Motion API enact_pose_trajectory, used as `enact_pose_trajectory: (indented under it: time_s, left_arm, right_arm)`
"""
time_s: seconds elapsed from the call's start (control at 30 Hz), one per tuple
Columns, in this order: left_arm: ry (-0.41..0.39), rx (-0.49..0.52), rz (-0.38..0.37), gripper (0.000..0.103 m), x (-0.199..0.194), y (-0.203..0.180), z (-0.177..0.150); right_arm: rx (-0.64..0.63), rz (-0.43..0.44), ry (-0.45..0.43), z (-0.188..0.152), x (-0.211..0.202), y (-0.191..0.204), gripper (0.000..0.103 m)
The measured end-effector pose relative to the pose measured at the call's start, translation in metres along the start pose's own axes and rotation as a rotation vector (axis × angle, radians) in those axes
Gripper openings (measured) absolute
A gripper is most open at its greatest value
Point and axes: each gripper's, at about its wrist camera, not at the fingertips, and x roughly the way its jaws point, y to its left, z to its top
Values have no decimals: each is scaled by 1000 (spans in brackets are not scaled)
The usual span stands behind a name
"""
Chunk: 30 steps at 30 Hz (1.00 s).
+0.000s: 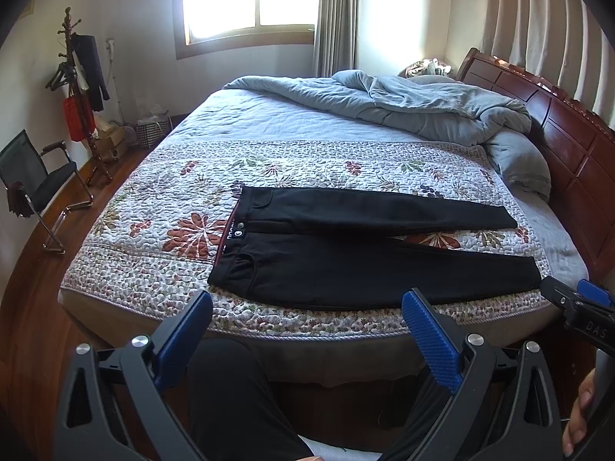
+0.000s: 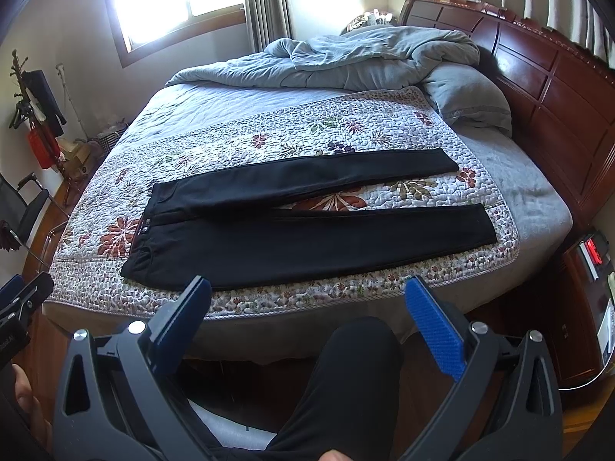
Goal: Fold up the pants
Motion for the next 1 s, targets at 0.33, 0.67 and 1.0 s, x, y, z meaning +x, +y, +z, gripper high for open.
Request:
enact_pose_trajectory:
  time_s: [0.33,0.67,1.0]
  left_arm:
    - [2,3,4,99,4,1,0]
    - [11,3,1,99,10,2,0]
    - [86,57,-93,99,82,29,-3]
  right_arm:
    - [2,-2,7,1,4,-1,100]
    - [4,-3,20,2,14,-2,100]
    - [-127,28,-328,6,13,-9,100]
